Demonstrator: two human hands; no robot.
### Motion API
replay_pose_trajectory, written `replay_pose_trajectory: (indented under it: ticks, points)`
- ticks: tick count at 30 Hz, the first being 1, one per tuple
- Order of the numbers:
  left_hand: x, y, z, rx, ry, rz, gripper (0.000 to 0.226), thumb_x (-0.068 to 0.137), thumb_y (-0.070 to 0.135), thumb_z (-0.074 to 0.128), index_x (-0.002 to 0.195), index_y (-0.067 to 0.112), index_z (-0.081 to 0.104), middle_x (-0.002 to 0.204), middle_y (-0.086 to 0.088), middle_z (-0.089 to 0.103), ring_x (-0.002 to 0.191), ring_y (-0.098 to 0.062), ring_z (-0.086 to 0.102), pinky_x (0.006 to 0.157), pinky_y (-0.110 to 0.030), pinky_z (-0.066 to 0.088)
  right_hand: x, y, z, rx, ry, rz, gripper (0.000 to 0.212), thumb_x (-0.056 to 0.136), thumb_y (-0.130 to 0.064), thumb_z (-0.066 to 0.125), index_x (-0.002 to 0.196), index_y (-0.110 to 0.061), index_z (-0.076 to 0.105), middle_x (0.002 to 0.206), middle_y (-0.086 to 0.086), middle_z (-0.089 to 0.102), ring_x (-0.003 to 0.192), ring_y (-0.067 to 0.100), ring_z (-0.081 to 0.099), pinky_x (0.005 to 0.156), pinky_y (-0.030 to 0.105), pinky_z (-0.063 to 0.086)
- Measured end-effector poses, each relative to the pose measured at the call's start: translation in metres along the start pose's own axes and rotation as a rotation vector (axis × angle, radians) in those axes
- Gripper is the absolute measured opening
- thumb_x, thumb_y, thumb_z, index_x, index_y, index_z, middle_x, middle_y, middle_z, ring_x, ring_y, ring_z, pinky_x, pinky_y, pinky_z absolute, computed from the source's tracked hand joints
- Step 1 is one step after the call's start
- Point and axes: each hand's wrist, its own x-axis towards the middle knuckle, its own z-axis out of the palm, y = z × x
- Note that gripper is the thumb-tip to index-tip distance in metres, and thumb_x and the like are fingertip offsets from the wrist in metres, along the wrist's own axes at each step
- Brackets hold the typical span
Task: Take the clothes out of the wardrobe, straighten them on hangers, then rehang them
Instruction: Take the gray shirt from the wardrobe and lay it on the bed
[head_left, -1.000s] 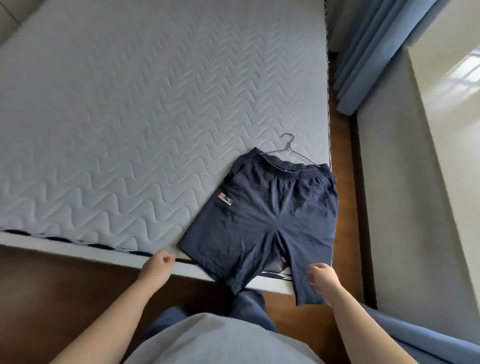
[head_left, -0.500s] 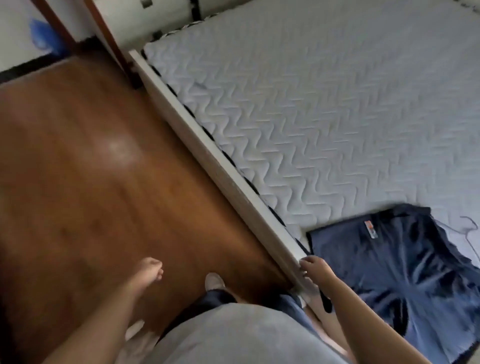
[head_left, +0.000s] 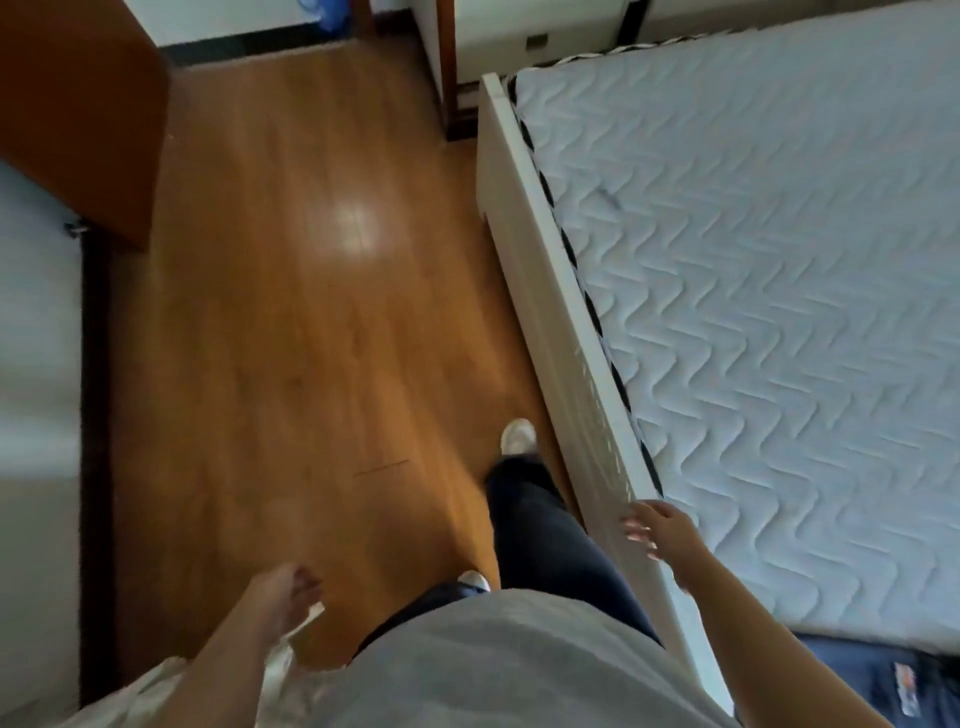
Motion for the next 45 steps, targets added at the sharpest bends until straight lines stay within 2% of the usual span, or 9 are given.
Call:
replay_pose_trajectory:
  ticks: [4, 8, 13, 26, 28, 31, 34, 38, 45]
  points:
    - [0.010, 0.076, 0.051, 0.037, -0.064, 0.005, 0.029, 0.098, 0.014, 0.030, 0.074, 0.009, 0.046, 0.082, -0.009, 0.053, 0.074, -0.021, 0.053, 0.062, -0.031, 0.033, 0.046, -0.044, -0.011, 0.033, 0.039, 0.146, 0.011, 0.093, -0.014, 0.045, 0.092, -0.008, 0.055, 0.080, 0.012, 0.061, 0.063, 0.020, 0.052, 0.057, 0.026, 0.030]
    - [-0.001, 0.180, 0.091, 0.156, -0.088, 0.138, 0.020, 0.097, 0.018, 0.034, 0.087, 0.013, 0.050, 0.087, -0.006, 0.057, 0.077, -0.017, 0.055, 0.066, -0.029, 0.034, 0.090, -0.131, -0.020, -0.079, -0.029, 0.248, 0.014, 0.094, -0.019, 0.046, 0.097, -0.007, 0.050, 0.079, 0.011, 0.059, 0.066, 0.022, 0.050, 0.060, 0.027, 0.029]
    - [-0.008, 0.298, 0.117, 0.261, -0.100, 0.315, 0.022, 0.097, 0.019, 0.038, 0.107, 0.004, 0.050, 0.103, -0.013, 0.057, 0.094, -0.024, 0.054, 0.082, -0.035, 0.037, 0.137, -0.289, -0.009, -0.178, -0.077, 0.063, 0.011, 0.094, -0.007, 0.041, 0.090, -0.002, 0.050, 0.095, 0.018, 0.055, 0.062, 0.019, 0.048, 0.056, 0.024, 0.031]
    - [0.098, 0.556, 0.083, 0.060, -0.028, 0.055, 0.019, 0.094, 0.010, 0.041, 0.102, -0.003, 0.051, 0.106, -0.017, 0.057, 0.095, -0.027, 0.052, 0.095, -0.042, 0.036, 0.250, -0.570, 0.135, -0.373, -0.105, -0.024, 0.018, 0.093, -0.006, 0.041, 0.085, -0.002, 0.056, 0.090, 0.017, 0.059, 0.066, 0.019, 0.053, 0.051, 0.024, 0.036]
    - [0.110, 0.620, 0.082, 0.134, -0.034, 0.145, 0.019, 0.095, 0.011, 0.040, 0.104, -0.002, 0.051, 0.105, -0.018, 0.058, 0.091, -0.027, 0.054, 0.080, -0.037, 0.040, 0.260, -0.612, 0.152, -0.423, -0.085, -0.011, 0.025, 0.092, -0.006, 0.043, 0.070, -0.013, 0.051, 0.082, 0.011, 0.057, 0.062, 0.016, 0.051, 0.051, 0.023, 0.038]
    - [0.123, 0.726, 0.088, 0.263, -0.022, 0.305, 0.025, 0.095, 0.013, 0.039, 0.110, -0.005, 0.051, 0.100, -0.018, 0.058, 0.083, -0.024, 0.054, 0.059, -0.029, 0.036, 0.277, -0.688, 0.170, -0.402, -0.102, -0.095, 0.018, 0.093, -0.008, 0.043, 0.078, -0.008, 0.054, 0.073, 0.006, 0.055, 0.064, 0.017, 0.051, 0.055, 0.022, 0.040]
    - [0.114, 0.828, 0.110, 0.323, -0.012, 0.450, 0.026, 0.095, 0.019, 0.041, 0.110, 0.002, 0.054, 0.098, -0.013, 0.059, 0.088, -0.025, 0.057, 0.074, -0.033, 0.040, 0.286, -0.761, 0.175, -0.252, -0.103, -0.208, 0.015, 0.095, -0.011, 0.041, 0.092, -0.006, 0.055, 0.083, 0.008, 0.059, 0.078, 0.022, 0.055, 0.056, 0.021, 0.038]
    - [0.073, 0.952, 0.175, 0.401, -0.053, 0.811, 0.018, 0.093, 0.021, 0.045, 0.080, 0.020, 0.057, 0.094, -0.009, 0.063, 0.092, -0.027, 0.059, 0.084, -0.037, 0.044, 0.315, -0.843, 0.157, -0.081, -0.004, -0.311, 0.018, 0.095, -0.010, 0.042, 0.100, -0.001, 0.057, 0.089, 0.014, 0.060, 0.073, 0.018, 0.056, 0.051, 0.012, 0.042]
    - [-0.053, 1.108, 0.301, 0.414, -0.189, 1.342, 0.015, 0.093, 0.025, 0.046, 0.104, 0.024, 0.055, 0.099, 0.006, 0.062, 0.094, -0.008, 0.058, 0.083, -0.021, 0.045, 0.368, -0.991, 0.089, -0.017, 0.117, -0.510, 0.015, 0.094, -0.013, 0.046, 0.103, -0.009, 0.057, 0.088, 0.006, 0.065, 0.078, 0.018, 0.062, 0.069, 0.026, 0.046]
